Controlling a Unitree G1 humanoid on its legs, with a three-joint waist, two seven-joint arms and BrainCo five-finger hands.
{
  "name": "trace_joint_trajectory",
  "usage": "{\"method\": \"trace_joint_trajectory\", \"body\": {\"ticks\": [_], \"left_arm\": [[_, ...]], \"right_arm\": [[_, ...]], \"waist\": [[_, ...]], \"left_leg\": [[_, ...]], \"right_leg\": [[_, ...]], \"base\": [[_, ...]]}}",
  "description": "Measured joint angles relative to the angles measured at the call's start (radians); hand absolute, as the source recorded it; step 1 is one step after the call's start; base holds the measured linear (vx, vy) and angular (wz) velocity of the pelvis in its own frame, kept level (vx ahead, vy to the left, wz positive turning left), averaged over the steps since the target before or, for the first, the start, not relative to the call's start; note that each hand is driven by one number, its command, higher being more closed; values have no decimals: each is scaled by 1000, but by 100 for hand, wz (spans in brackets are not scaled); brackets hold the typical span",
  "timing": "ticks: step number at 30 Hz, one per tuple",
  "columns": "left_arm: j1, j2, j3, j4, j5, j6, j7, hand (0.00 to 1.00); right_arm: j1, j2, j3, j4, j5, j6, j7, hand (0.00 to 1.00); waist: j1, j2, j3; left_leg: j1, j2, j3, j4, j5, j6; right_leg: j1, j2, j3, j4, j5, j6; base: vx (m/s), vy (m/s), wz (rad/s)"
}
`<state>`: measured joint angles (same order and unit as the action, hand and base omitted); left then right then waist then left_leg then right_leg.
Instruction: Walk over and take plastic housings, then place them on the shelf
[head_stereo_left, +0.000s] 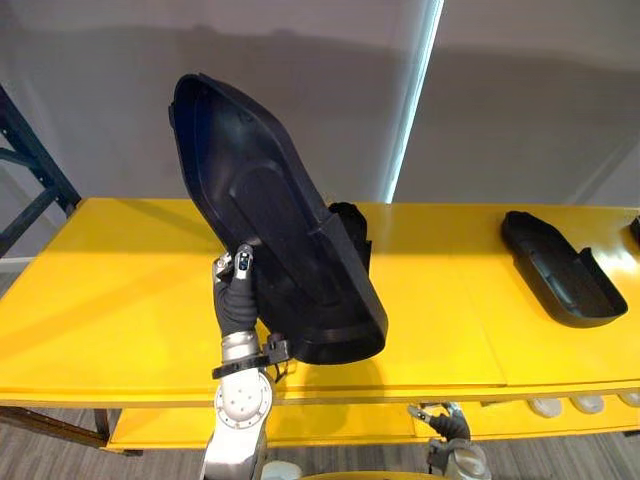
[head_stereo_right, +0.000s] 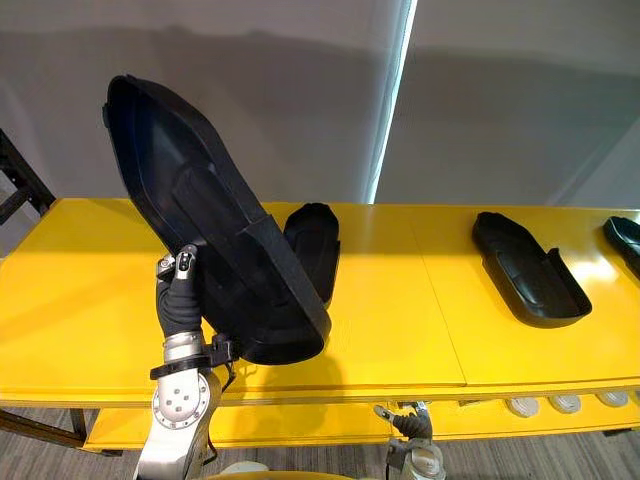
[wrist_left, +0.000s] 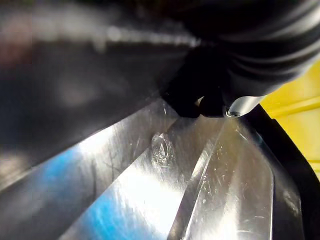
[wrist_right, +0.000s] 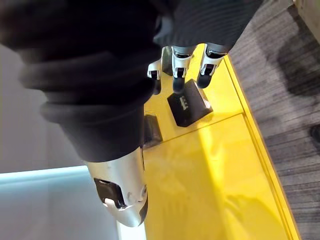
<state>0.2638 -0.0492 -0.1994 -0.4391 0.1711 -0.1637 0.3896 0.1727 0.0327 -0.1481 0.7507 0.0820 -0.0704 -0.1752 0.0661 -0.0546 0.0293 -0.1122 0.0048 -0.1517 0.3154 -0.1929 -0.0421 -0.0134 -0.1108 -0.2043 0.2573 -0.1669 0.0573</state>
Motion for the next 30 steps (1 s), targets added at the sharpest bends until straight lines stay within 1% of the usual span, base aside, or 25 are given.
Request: {"method": "trace_joint_trajectory", "body": {"ticks": [1, 2, 3, 5, 6, 7, 8, 9, 11, 12, 13, 14, 15, 17, 19, 20, 21, 22, 23, 24, 25, 26, 27, 29, 30], "left_arm": [[0, 2, 5, 0, 0, 0, 0, 100], [0, 7, 15, 0, 0, 1, 0, 100], [2, 10, 27, 1, 0, 1, 1, 100], [8, 4, 63, 2, -1, 2, 2, 100], [13, -2, 80, 2, -1, 1, 2, 100], [20, -1, 95, 2, -3, 1, 2, 100], [25, -2, 95, 3, -4, -1, 3, 100], [34, 4, 97, 16, -12, -1, 3, 100], [37, 4, 89, 35, -22, -1, 1, 100], [39, -1, 81, 49, -34, -1, 2, 100], [34, 4, 67, 75, -45, -2, 3, 100], [33, 18, 64, 96, -48, 0, 4, 100], [30, 29, 61, 129, -53, 1, 3, 100], [30, 39, 40, 144, -64, 3, 2, 100], [22, 73, 20, 141, -63, 2, -19, 100], [27, 75, 20, 137, -63, 2, -19, 100], [31, 74, 20, 133, -62, 2, -20, 100], [27, 71, 14, 132, -60, 2, -23, 100], [26, 67, 13, 132, -60, 2, -29, 100], [26, 55, 14, 132, -58, 2, -40, 100], [24, 37, 11, 132, -44, 2, -41, 100], [24, 26, 9, 133, -42, 2, -41, 100], [24, 8, 1, 135, -40, 5, -42, 100], [22, 7, -4, 131, -29, 4, -43, 100], [21, 8, -2, 131, -16, 4, -46, 100]], "right_arm": [[7, 4, 0, 2, 0, 0, 0, 0], [17, 17, -1, 15, 1, 0, 0, 0], [18, 16, 1, 21, 2, 2, 2, 0], [11, 3, -3, 20, 7, 1, 0, 0], [10, 1, -2, 19, 7, 1, 1, 0], [-6, 5, -1, 19, 7, 0, 0, 0], [-9, 0, -1, 32, 6, -2, -1, 0], [-31, -7, -2, 60, 5, 1, -2, 0], [-26, -14, -3, 73, 3, 4, -4, 0], [-24, -21, -2, 76, 3, 5, -8, 0], [-35, -23, -8, 108, -2, 6, -17, 0], [-29, -12, -10, 118, -4, 9, -17, 0], [-18, 9, -9, 130, -5, 10, -15, 0], [-14, 9, -11, 133, -13, 9, -15, 0], [-33, 13, -10, 128, -25, 10, -15, 0], [-41, 15, -9, 128, -32, 10, -14, 0], [-60, 22, -8, 124, -41, 9, -13, 0], [-58, 24, -3, 123, -45, 8, -9, 0], [-55, 23, -3, 123, -44, 7, -4, 0], [-44, 22, -3, 120, -44, 5, 2, 0], [-35, 18, 1, 116, -43, 3, 3, 0], [-34, 14, 2, 116, -41, 3, 3, 0], [-32, -1, 1, 99, -33, 1, 3, 0], [-18, -3, 0, 95, -31, 1, 2, 0], [-12, -1, 0, 90, -23, 1, 3, 0]], "waist": [[-1, -5, 0], [-5, -11, 1], [-15, -13, 6], [-24, 3, 9], [-25, 3, 9], [-25, 0, 12], [-26, -2, 13], [-26, -7, 13], [-35, -9, 13], [-51, -4, 11], [-57, -9, 11], [-58, -24, 7], [-60, -40, 4], [-55, -43, 5], [-48, -27, 17], [-47, -18, 23], [-51, -10, 28], [-56, -12, 28], [-54, -13, 28], [-54, -14, 28], [-53, -14, 27], [-53, -15, 27], [-57, 2, 31], [-52, 10, 31], [-53, 2, 29]], "left_leg": [[-9, -4, -2, 0, -1, -6], [-31, 33, 73, 2, -13, 6], [-36, 111, 242, 20, -12, 6], [-39, 194, 414, 54, 3, 2], [-43, 208, 458, 76, 4, 3], [-69, 224, 489, 156, -7, 19], [-111, 231, 463, 232, -27, 49], [-150, 265, 399, 331, -56, 55], [-153, 301, 324, 302, -64, 29], [-141, 313, 261, 208, -39, -2], [-122, 281, 254, 172, -36, -138], [-121, 255, 268, 168, -40, -121], [-134, 232, 266, 192, -52, -99], [-156, 215, 287, 249, -81, -72], [-134, 212, 342, 274, -115, -38], [-118, 216, 362, 271, -119, -30], [-89, 222, 385, 253, -123, -16], [-70, 219, 401, 232, -118, 2], [-58, 211, 403, 221, -116, 8], [-46, 191, 403, 202, -116, 23], [-43, 163, 404, 187, -109, 28], [-44, 150, 401, 180, -103, 29], [-41, 148, 386, 171, -95, 25], [-17, 142, 378, 134, -63, 11], [-12, 140, 369, 118, -51, 6]], "right_leg": [[0, -6, -16, 0, 0, 0], [-1, -16, -51, 2, 0, 0], [0, -29, -83, 7, 1, 0], [-3, -43, -96, 13, 1, 0], [-8, -54, -93, 13, 1, 2], [-10, -72, -81, 12, -1, 12], [-23, -84, -71, 12, -7, 22], [-24, -113, -53, 11, 0, 36], [-22, -144, -38, 2, 17, 67], [-23, -170, -33, -12, 40, 115], [-23, -210, -17, -41, 68, 165], [-15, -225, -11, -63, 84, 165], [6, -213, -21, -83, 119, 165], [11, -228, -37, -123, 202, 141], [-27, -244, -65, -73, 277, 46], [-41, -244, -79, -52, 294, 18], [-74, -231, -76, 49, 224, 53], [-99, -178, -47, 180, 108, 98], [-106, -140, -30, 227, 47, 107], [-108, -58, 11, 266, -62, 99], [-102, 4, 69, 246, -144, 52], [-93, 24, 108, 220, -167, 13], [-75, 45, 126, 190, -151, -8], [-46, 48, 114, 151, -130, -15], [-34, 46, 98, 140, -124, -22]], "base": [[-55, 19, 74], [-52, 13, 82], [-47, 22, 79], [-49, 137, 40], [-52, 239, 9], [-21, 200, -8], [-11, 354, -27], [2, 342, -28], [17, 406, -14], [36, 606, -5], [53, 522, -9], [112, 527, -6], [141, 317, -12], [79, 347, -20], [-38, 403, -50], [-78, 367, -68], [-93, 265, -44], [-86, 189, -32], [-64, 65, -9], [-56, -2, -3], [-65, -35, 8], [-69, -45, 23], [-44, -15, 21], [3, -19, 22], [33, -58, 25]]}}
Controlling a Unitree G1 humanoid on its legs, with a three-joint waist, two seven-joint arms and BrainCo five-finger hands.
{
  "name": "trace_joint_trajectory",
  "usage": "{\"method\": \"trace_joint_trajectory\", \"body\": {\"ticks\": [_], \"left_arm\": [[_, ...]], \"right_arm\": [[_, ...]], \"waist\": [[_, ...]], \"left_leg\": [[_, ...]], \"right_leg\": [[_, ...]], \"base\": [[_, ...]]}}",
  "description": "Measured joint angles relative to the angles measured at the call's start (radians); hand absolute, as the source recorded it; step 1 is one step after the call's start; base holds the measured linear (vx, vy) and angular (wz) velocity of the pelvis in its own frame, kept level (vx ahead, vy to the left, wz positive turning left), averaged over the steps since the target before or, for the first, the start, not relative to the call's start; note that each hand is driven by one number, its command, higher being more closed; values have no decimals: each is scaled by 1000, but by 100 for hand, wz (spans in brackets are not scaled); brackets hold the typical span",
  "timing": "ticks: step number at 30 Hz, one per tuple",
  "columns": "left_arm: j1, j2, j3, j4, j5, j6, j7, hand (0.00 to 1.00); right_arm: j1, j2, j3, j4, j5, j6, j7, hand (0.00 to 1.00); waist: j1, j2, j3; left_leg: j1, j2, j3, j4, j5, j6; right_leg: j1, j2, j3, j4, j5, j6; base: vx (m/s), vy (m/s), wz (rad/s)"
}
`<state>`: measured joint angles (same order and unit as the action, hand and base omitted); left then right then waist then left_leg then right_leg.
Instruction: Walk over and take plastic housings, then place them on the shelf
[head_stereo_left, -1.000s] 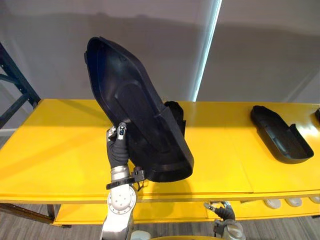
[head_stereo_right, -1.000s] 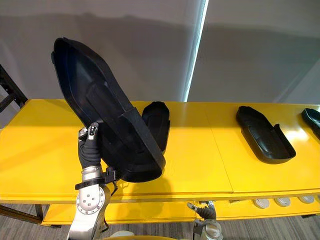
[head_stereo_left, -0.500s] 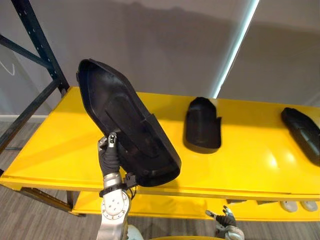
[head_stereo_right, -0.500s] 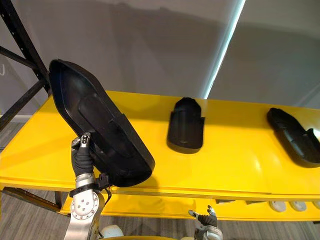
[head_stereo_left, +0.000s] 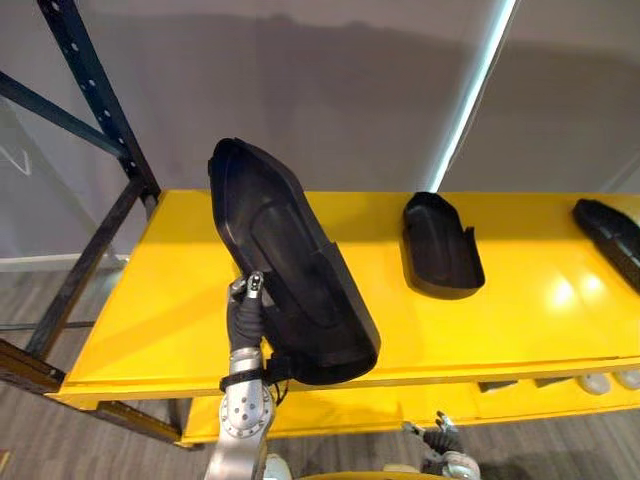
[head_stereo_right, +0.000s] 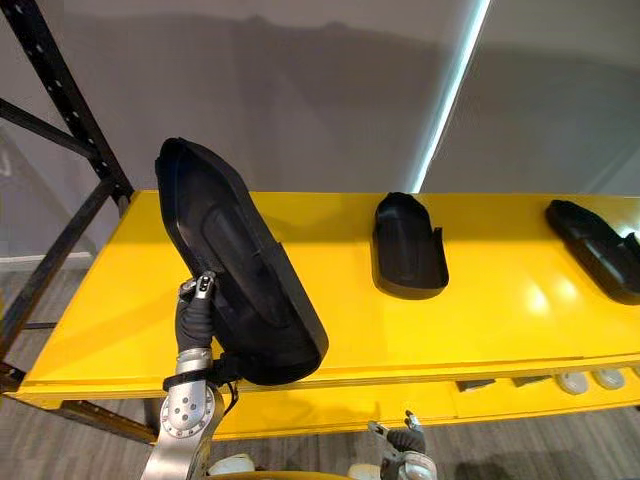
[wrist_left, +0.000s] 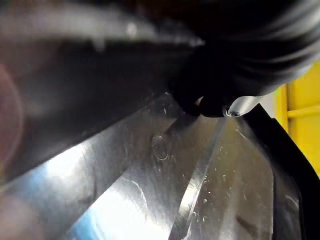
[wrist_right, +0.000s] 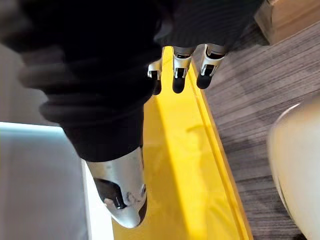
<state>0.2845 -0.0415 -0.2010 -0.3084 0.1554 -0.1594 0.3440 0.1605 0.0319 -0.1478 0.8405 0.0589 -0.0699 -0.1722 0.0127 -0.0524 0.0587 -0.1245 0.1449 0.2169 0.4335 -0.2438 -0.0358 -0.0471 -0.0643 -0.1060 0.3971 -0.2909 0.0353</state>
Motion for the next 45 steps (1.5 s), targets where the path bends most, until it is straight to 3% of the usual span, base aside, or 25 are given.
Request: {"method": "trace_joint_trajectory", "body": {"ticks": [6, 17, 20, 28, 30, 33, 45], "left_arm": [[-2, 5, 9, -1, 13, 0, -16, 100], [-8, 11, 42, 4, 18, 2, -37, 100], [-69, 51, 85, 50, 48, 20, -34, 100], [-236, 129, 203, 272, 86, 75, -12, 100], [-261, 149, 238, 324, 92, 97, -9, 100], [-288, 174, 252, 379, 93, 112, -10, 100], [-441, 248, 277, 603, 94, 157, -41, 100]], "right_arm": [[5, 21, 2, -2, 11, 0, 0, 0], [30, 12, 2, 1, 9, 1, 1, 0], [57, 8, 3, 1, 7, 0, 3, 0], [60, -3, 3, 20, -24, -1, 27, 0], [47, -16, 3, 28, -32, -1, 41, 0], [37, -30, 2, 43, -33, 0, 45, 0], [18, -41, 1, 61, -57, 2, 69, 0]], "waist": [[3, -11, -14], [1, -5, -31], [2, -1, -44], [-10, 1, -66], [-23, 18, -60], [-24, 30, -61], [-31, 30, -54]], "left_leg": [[25, 31, 9, -52, 30, -26], [43, 45, 65, -106, 48, -20], [51, 42, 75, -123, 56, -23], [76, -7, 83, -250, 142, -19], [87, -17, 85, -289, 165, -16], [101, -27, 85, -335, 189, -18], [144, -68, 83, -494, 267, -20]], "right_leg": [[58, 48, 3, -124, 72, -25], [90, 65, 63, -273, 176, -15], [93, 65, 76, -299, 192, -15], [75, 48, 81, -346, 226, -10], [76, 48, 83, -365, 237, -6], [69, 50, 88, -365, 241, -4], [29, 43, 127, -381, 273, 5]], "base": [[50, -46, -6], [-31, 28, -17], [-65, 16, -7], [-13, 1, -1], [0, 0, 0], [-5, -6, -1], [-46, 15, -8]]}}
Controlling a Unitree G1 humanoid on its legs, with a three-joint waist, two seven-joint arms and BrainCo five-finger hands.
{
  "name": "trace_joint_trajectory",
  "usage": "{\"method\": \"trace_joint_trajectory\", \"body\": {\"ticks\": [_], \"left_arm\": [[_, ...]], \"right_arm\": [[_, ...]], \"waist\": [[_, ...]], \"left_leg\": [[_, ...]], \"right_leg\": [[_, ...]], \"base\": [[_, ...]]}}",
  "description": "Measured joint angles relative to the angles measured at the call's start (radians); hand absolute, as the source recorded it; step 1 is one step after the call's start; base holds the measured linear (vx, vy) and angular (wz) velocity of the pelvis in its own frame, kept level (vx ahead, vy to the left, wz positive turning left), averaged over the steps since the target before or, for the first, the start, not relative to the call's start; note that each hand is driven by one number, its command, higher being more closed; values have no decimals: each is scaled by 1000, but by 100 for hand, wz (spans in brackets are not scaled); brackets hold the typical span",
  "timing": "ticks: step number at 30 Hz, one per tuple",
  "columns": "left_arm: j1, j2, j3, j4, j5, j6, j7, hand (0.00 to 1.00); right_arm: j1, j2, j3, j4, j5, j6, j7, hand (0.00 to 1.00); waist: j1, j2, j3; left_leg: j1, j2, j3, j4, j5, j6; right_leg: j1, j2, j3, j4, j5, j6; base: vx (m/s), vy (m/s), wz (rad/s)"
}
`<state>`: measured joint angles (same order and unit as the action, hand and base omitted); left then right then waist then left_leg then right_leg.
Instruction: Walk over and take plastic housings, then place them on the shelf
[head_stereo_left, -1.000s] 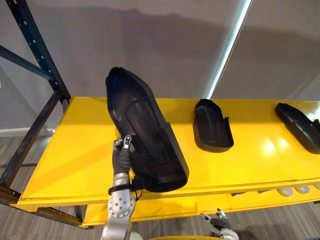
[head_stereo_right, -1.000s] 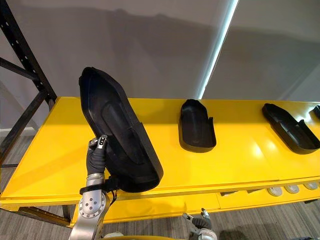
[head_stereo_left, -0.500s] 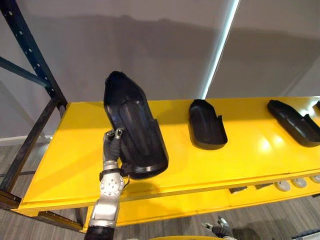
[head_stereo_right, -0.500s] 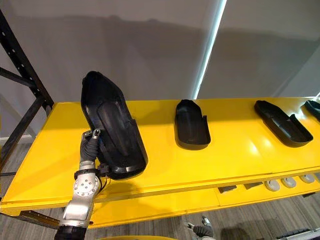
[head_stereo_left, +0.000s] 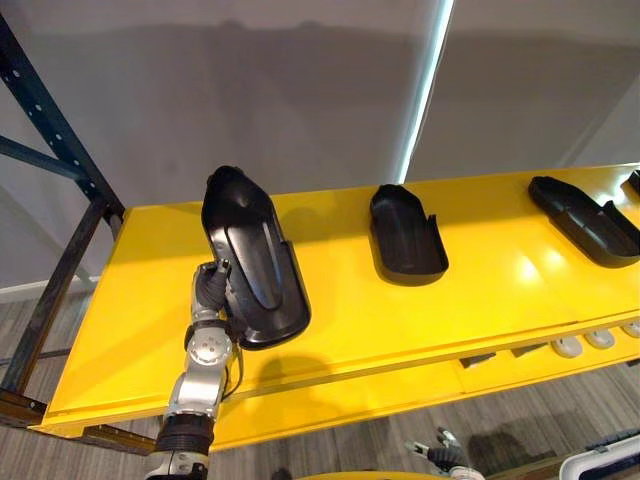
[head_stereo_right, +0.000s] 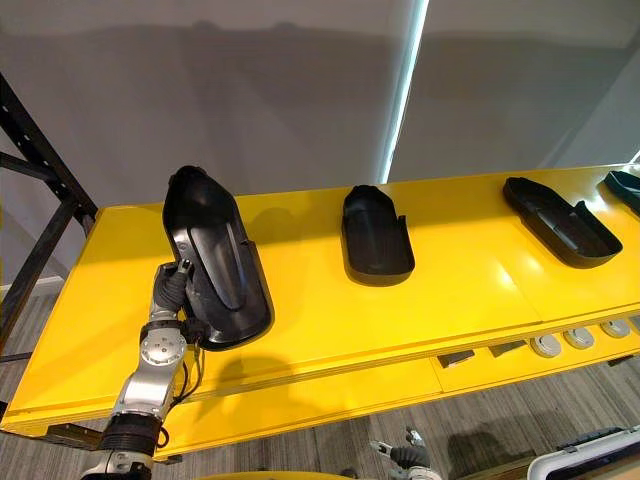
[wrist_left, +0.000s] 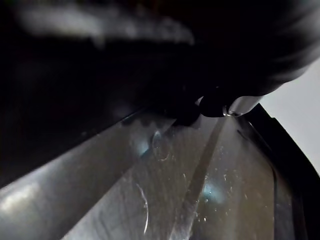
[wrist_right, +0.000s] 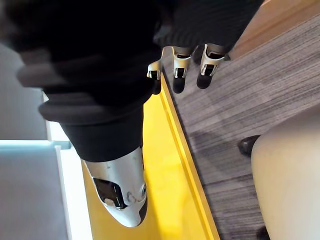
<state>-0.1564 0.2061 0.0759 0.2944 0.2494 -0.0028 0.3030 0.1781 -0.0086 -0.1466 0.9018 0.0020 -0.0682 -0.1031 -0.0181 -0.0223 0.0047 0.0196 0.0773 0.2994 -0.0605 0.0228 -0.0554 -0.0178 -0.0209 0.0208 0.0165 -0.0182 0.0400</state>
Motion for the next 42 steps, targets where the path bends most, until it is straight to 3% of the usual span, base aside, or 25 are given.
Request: {"method": "trace_joint_trajectory", "body": {"ticks": [8, 9, 15, 32, 37, 38, 42], "left_arm": [[-86, 44, 8, 76, 9, 20, -17, 100], [-108, 53, 8, 96, 21, 21, -18, 0], [-186, 93, 5, 165, 62, 38, -21, 0], [-229, 81, 7, 172, 75, 44, 11, 0], [-158, 22, 0, -104, 75, 40, 60, 0], [-122, 1, -10, -232, 76, 29, 75, 0], [-17, -44, -60, -483, 81, -22, 92, 0]], "right_arm": [[-14, 1, 0, 5, -4, 0, 15, 0], [-19, 1, 0, 12, -4, 0, 17, 0], [-32, 2, 0, 18, -10, 0, 18, 0], [-35, 2, 0, 22, -10, -1, 18, 0], [-36, 3, 0, 24, -7, -2, 16, 0], [-35, 3, -1, 25, -2, -4, 15, 0], [-33, 4, -2, 24, 1, -7, 10, 0]], "waist": [[-14, -12, 17], [-18, -13, 18], [-26, -27, 34], [-25, -39, 43], [-22, -43, 49], [-21, -43, 49], [-17, -42, 49]], "left_leg": [[11, -22, -19, -33, 17, 12], [10, -24, -19, -33, 17, 13], [9, -25, -19, -33, 19, 15], [11, -27, -42, -33, 18, 16], [15, -28, -51, -34, 18, 16], [15, -27, -52, -34, 18, 16], [17, -21, -52, -34, 17, 16]], "right_leg": [[-6, -10, 11, -7, 3, 7], [-5, -12, 12, -10, 4, 7], [-5, -12, 19, -19, 8, 7], [-1, -13, 9, -21, 12, 3], [14, -15, 9, -22, 12, 3], [15, -15, 9, -22, 12, 3], [18, -16, 10, -19, 12, 3]], "base": [[-10, 15, -4], [0, 0, 0], [28, 5, -5], [7, -1, 0], [16, 4, 5], [0, 0, 0], [0, 0, 0]]}}
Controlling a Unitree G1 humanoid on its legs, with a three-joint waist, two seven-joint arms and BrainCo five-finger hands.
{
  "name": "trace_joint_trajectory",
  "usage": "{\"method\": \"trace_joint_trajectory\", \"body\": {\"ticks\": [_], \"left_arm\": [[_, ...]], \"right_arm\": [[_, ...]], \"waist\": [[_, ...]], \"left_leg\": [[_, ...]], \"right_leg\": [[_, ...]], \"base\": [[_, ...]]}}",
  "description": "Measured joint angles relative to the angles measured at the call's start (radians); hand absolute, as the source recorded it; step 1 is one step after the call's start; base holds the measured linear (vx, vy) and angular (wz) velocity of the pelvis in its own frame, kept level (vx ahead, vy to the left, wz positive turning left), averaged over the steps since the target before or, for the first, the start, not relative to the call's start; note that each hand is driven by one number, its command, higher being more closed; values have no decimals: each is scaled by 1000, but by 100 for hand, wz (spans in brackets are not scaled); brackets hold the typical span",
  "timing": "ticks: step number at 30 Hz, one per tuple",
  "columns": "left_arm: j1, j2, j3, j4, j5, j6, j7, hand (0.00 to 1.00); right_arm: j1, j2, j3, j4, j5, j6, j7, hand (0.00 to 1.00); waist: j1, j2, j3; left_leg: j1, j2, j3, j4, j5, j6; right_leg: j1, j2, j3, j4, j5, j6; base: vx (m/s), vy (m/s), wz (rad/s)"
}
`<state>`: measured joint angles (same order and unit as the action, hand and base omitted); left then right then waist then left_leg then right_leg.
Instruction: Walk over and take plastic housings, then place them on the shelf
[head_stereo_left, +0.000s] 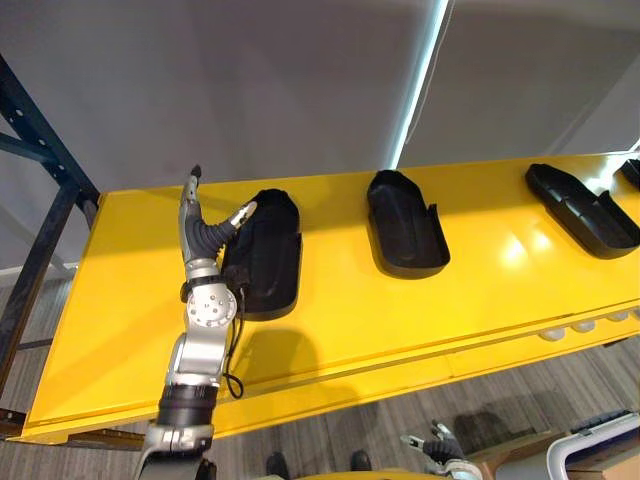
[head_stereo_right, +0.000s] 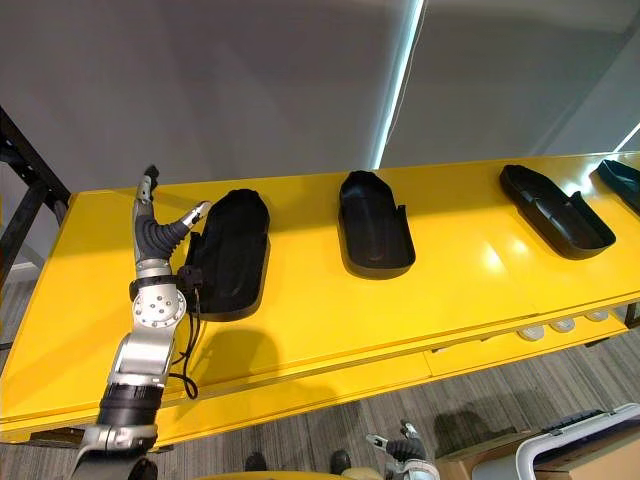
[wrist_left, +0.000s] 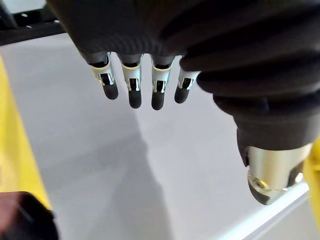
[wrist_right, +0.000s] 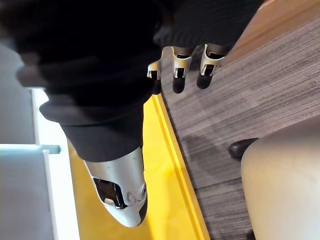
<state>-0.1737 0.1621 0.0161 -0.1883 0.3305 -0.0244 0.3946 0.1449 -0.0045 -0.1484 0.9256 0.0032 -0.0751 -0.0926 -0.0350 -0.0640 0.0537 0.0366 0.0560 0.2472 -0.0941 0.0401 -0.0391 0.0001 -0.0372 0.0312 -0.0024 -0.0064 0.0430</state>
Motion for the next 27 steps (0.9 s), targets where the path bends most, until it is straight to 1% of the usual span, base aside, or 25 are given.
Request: {"method": "trace_joint_trajectory", "body": {"ticks": [2, 3, 4, 5, 6, 7, 9, 11, 14, 15, 17, 19, 20, 23, 26, 27], "left_arm": [[63, -25, -19, -85, 15, -25, 1, 0], [114, -43, -26, -136, 18, -45, 1, 0], [164, -60, -26, -182, 18, -64, 0, 0], [194, -67, -26, -209, 18, -71, 0, 0], [243, -74, -27, -245, 17, -82, 0, 100], [304, -85, -42, -284, 17, -96, -3, 100], [392, -98, -73, -328, 16, -115, -9, 100], [479, -113, -102, -343, 4, -132, -41, 100], [580, -138, -139, -340, -22, -137, -87, 100], [596, -142, -143, -328, -30, -137, -103, 100], [599, -143, -142, -295, -42, -137, -128, 100], [599, -148, -142, -249, -44, -137, -137, 100], [600, -158, -143, -191, -45, -136, -157, 100], [598, -159, -156, -135, -44, -134, -176, 100], [596, -161, -184, -83, -41, -131, -185, 100], [595, -160, -190, -65, -38, -125, -198, 100]], "right_arm": [[3, 0, -2, -2, 1, -6, -1, 0], [6, 1, -2, -4, 4, -8, -1, 0], [13, 1, -2, -10, 6, -12, -3, 0], [17, 2, -2, -11, 6, -15, -4, 0], [19, 10, -3, -13, 6, -16, -10, 0], [24, 17, -4, -16, 6, -15, -17, 0], [42, 23, -3, -36, 6, -15, -19, 0], [49, 36, -2, -51, 5, -16, -21, 0], [51, 43, 0, -51, 5, -15, -22, 0], [56, 47, 0, -55, 5, -14, -22, 0], [74, 57, 1, -72, 6, -11, -25, 0], [83, 53, 10, -84, 5, -9, -34, 0], [89, 50, 13, -89, 6, -7, -37, 0], [94, 50, 43, -91, 6, -6, -39, 0], [101, 48, 49, -109, 6, -5, -39, 0], [106, 48, 50, -117, 6, -4, -39, 0]], "waist": [[3, 3, 2], [8, 5, 4], [17, 8, 4], [24, 9, 5], [30, 9, 5], [39, 12, 6], [53, 12, 5], [54, 9, 4], [61, 1, 0], [73, -3, -2], [81, -13, -9], [81, -15, -10], [81, -8, -8], [80, -15, -13], [79, -14, -13], [78, -15, -13]], "left_leg": [[5, 6, 0, 0, -4, 3], [10, 8, 0, 0, -13, 0], [8, 10, 1, 0, -18, -5], [6, 11, 0, 2, -19, -5], [4, 11, -2, 3, -23, -1], [9, 12, -2, 1, -23, -1], [10, 11, -4, -2, -23, 0], [8, 5, -18, -1, -23, 0], [8, -1, -26, 8, -32, 11], [8, -2, -26, 9, -36, 15], [8, -2, -27, 10, -39, 19], [-3, 4, -27, 46, -60, 18], [-21, 17, -26, 110, -97, 17], [-53, 39, -25, 188, -136, 12], [-90, 61, -20, 253, -166, 4], [-104, 71, -9, 279, -177, 1]], "right_leg": [[5, -1, 1, 0, 0, 0], [12, 0, 1, 0, -1, 0], [15, 1, 1, 2, -3, 2], [14, 1, 1, 3, -7, 5], [15, 1, -5, 8, -13, 11], [14, 0, -8, 18, -26, 25], [17, -3, -16, 22, -28, 28], [25, -11, -41, 25, -29, 31], [34, -20, -56, 31, -30, 32], [34, -22, -58, 35, -30, 32], [36, -24, -62, 35, -30, 33], [38, -24, -58, 46, -29, 32], [39, -20, -57, 64, -29, 32], [38, -9, -57, 70, -28, 31], [29, 3, -57, 69, -29, 30], [27, 6, -56, 65, -35, 20]], "base": [[0, 0, 0], [-31, -6, 0], [-34, -6, 1], [-39, -14, 6], [-10, -14, 10], [1, -13, 10], [22, 2, 15], [32, 17, 31], [33, 37, 16], [0, 0, 0], [10, 25, 7], [7, 22, 6], [0, 0, 0], [-6, -14, -3], [-14, -42, -5], [-11, -47, -12]]}}
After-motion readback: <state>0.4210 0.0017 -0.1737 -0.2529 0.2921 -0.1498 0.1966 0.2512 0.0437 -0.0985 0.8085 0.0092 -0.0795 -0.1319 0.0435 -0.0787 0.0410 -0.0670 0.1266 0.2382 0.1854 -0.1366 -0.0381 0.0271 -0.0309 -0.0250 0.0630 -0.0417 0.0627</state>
